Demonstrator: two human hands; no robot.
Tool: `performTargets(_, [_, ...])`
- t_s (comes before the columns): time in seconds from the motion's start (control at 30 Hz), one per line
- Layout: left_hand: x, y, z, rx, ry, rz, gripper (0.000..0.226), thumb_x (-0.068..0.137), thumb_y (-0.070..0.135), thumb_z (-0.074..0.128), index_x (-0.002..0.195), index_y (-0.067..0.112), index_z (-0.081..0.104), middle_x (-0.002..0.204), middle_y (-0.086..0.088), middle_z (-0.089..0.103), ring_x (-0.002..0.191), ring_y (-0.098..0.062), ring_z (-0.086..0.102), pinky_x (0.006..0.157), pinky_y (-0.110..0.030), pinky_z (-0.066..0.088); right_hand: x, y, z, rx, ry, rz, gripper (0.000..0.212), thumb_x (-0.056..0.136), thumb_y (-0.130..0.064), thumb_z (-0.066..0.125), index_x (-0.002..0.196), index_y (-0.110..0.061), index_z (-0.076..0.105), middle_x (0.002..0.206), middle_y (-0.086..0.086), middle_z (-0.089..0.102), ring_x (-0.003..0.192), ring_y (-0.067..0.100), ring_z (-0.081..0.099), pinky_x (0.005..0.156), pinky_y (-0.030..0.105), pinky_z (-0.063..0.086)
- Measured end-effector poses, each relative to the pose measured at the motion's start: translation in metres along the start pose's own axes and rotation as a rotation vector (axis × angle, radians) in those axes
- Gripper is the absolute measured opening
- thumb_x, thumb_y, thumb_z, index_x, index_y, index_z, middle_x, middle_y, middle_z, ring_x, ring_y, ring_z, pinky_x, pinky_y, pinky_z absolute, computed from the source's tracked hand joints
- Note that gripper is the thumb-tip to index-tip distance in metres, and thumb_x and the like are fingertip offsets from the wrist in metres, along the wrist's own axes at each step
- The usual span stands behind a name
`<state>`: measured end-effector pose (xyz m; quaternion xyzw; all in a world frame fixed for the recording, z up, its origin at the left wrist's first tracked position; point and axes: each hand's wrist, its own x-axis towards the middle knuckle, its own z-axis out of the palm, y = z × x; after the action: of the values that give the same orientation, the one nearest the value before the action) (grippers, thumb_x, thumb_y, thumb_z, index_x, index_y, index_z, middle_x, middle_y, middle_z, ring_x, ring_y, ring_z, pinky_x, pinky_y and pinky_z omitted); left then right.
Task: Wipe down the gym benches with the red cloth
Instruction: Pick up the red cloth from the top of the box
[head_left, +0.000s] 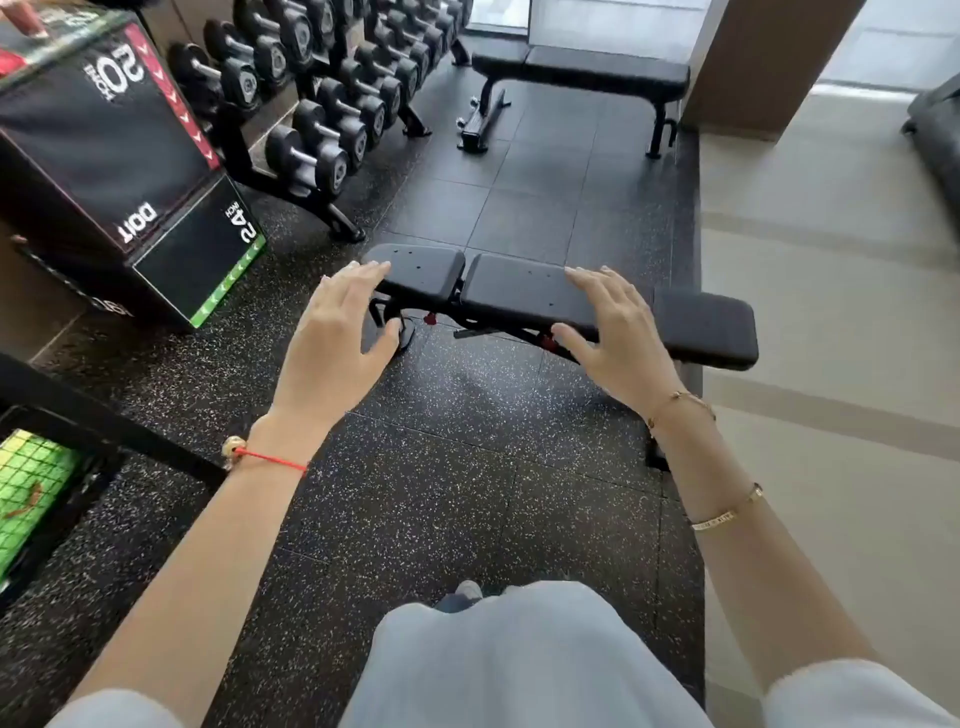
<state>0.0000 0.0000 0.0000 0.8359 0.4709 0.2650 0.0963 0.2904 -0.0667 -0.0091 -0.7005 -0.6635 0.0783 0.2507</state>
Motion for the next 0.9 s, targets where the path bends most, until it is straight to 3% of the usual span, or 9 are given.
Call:
performTargets(0.23, [-0.043,0.003,0.02,0.048,-0.078,-0.04,0.055,0.097,0.021,0.057,0.148,0.008,0.04,0.152,-0.008,0.045,0.147,-0.023,0.033,0.125,-0.042,0.019,-0.042,0.007,0.028,-0.026,-0.108,0.026,0.061,0.094,-0.036,0.055,0.148,-0.019,0.033,0.152,0.0,0.037,0.147,0.02,0.019,0.122,0.042,0.013])
performTargets(0.4, [-0.06,0.009,0.025,0.052,-0.101,-0.081,0.054,0.097,0.021,0.057,0.147,0.007,0.041,0.151,-0.008,0.045,0.147,-0.023,0.033,0.126,-0.041,0.018,-0.051,0.012,0.036,-0.002,-0.13,0.035,0.062,0.094,-0.036,0.055,0.148,-0.017,0.032,0.152,0.0,0.037,0.147,0.02,0.02,0.121,0.044,0.017])
performTargets(0.9, [-0.09,0.002,0.039,0.018,-0.054,-0.303,0.055,0.098,0.023,0.055,0.149,0.013,0.038,0.153,-0.004,0.043,0.148,-0.018,0.029,0.126,-0.038,0.015,-0.021,0.019,0.06,0.056,-0.233,-0.03,0.058,0.095,-0.034,0.055,0.147,-0.019,0.033,0.151,-0.002,0.038,0.146,0.018,0.021,0.12,0.044,0.018])
